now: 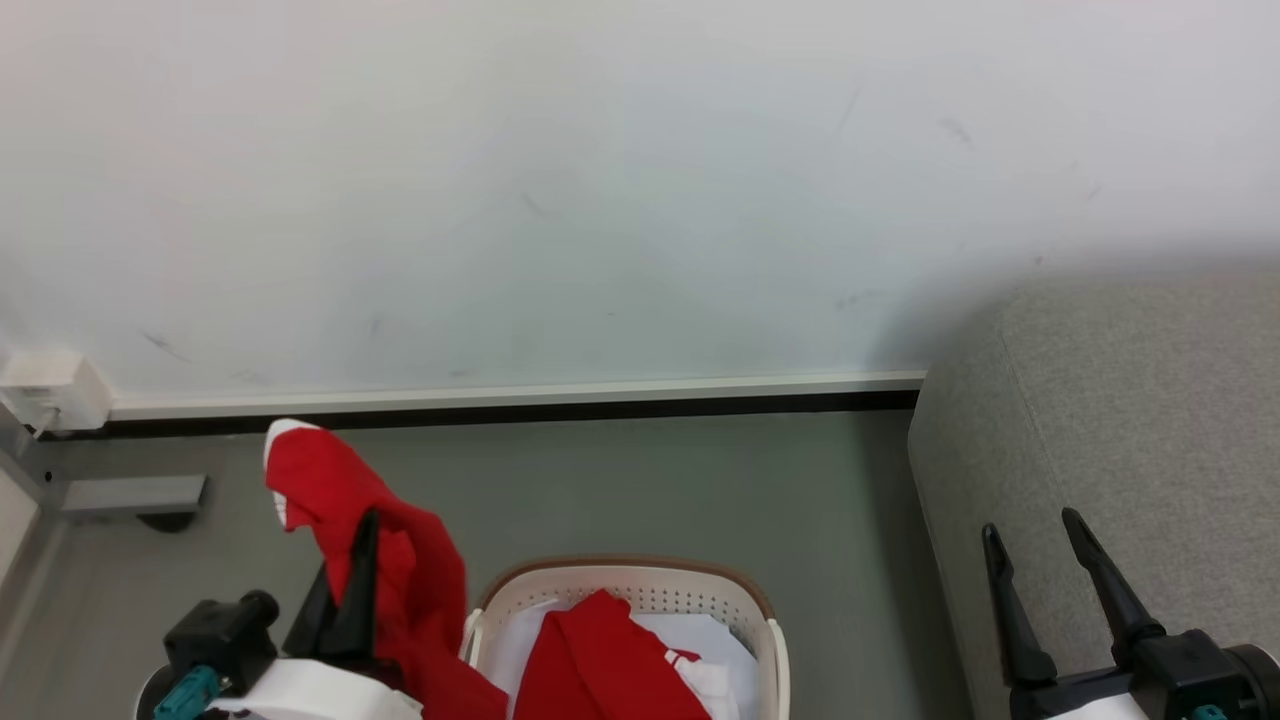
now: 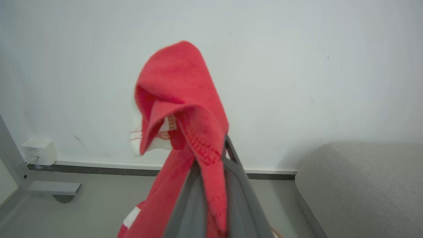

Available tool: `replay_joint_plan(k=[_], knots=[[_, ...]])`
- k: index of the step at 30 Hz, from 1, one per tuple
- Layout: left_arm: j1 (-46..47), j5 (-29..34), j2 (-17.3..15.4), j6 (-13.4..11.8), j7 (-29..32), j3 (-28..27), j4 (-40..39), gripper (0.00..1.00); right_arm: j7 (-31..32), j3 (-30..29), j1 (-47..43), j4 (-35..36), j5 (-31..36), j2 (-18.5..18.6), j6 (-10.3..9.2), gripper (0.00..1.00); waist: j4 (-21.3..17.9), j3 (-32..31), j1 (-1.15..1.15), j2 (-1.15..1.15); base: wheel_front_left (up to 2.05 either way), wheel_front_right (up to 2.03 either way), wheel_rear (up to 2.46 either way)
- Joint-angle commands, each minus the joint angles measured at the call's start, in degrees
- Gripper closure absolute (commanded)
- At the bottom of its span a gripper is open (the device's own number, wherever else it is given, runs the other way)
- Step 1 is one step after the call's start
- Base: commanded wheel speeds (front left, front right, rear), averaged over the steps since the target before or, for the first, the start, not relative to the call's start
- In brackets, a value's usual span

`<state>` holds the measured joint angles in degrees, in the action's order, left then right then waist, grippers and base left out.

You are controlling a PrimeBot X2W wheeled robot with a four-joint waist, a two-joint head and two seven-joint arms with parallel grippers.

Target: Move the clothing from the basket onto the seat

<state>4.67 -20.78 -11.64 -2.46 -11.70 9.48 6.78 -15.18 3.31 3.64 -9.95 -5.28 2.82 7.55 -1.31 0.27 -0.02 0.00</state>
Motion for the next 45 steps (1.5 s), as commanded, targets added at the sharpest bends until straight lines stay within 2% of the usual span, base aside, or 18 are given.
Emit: replay_joint_plan(k=[1, 11, 15, 19, 26, 31, 38, 45], knots=[[-1.4, -0.2, -0.6, -0.4, 0.6, -0.2, -1.8, 1.00, 0.0, 0.3, -0.9, -0.3, 0.1, 0.2, -0.12, 0.00, -0.3, -0.9, 0.02, 0.00, 0.00, 0.00, 0.00], [-4.0, -0.5, -1.8, -1.0, 3.3, 0.1, -7.3, 1.00, 0.0, 1.8, -1.8, -0.5, 0.0, 0.2, -0.12, 0.00, -0.8, -2.0, 0.02, 0.00, 0.00, 0.00, 0.00], [-4.2, -0.3, -2.0, -0.7, 4.4, 1.1, -9.6, 1.00, 0.0, 4.6, -1.5, -0.1, -0.7, 0.4, -0.12, 0.00, -0.9, -2.1, 0.02, 0.00, 0.00, 0.00, 0.00], [-3.5, 0.1, -2.3, 0.2, 5.7, 2.8, -12.1, 1.00, 0.0, 11.0, 0.5, 0.2, -3.5, 2.4, -0.12, 0.00, -1.0, -2.0, 0.02, 0.00, 0.00, 0.00, 0.00], [-1.1, 0.5, -2.9, 2.5, 8.8, 6.2, -15.0, 1.00, 0.0, 27.4, 7.2, -0.2, -10.4, 8.1, -0.13, 0.00, -1.3, -2.1, 0.02, 0.00, 0.00, 0.00, 0.00], [1.5, 0.9, -2.6, 4.4, 10.0, 8.8, -14.4, 1.00, 0.0, 37.2, 13.3, -0.5, -15.2, 10.5, -0.12, 0.00, -1.5, -2.1, 0.02, 0.00, 0.00, 0.00, 0.00], [6.0, 1.2, -0.3, 7.3, 11.2, 14.9, -13.9, 1.00, 0.0, 44.9, 19.0, -1.6, -19.9, 12.2, -0.12, 0.00, -1.3, -2.1, 0.02, 0.00, 0.00, 0.00, 0.00], [8.4, 0.2, 0.8, 9.0, 13.2, 21.9, -14.8, 1.00, 0.0, 46.9, 21.5, -2.3, -21.8, 12.8, -0.12, 0.00, -1.6, -2.1, 0.02, 0.00, 0.00, 0.00, 0.00]])
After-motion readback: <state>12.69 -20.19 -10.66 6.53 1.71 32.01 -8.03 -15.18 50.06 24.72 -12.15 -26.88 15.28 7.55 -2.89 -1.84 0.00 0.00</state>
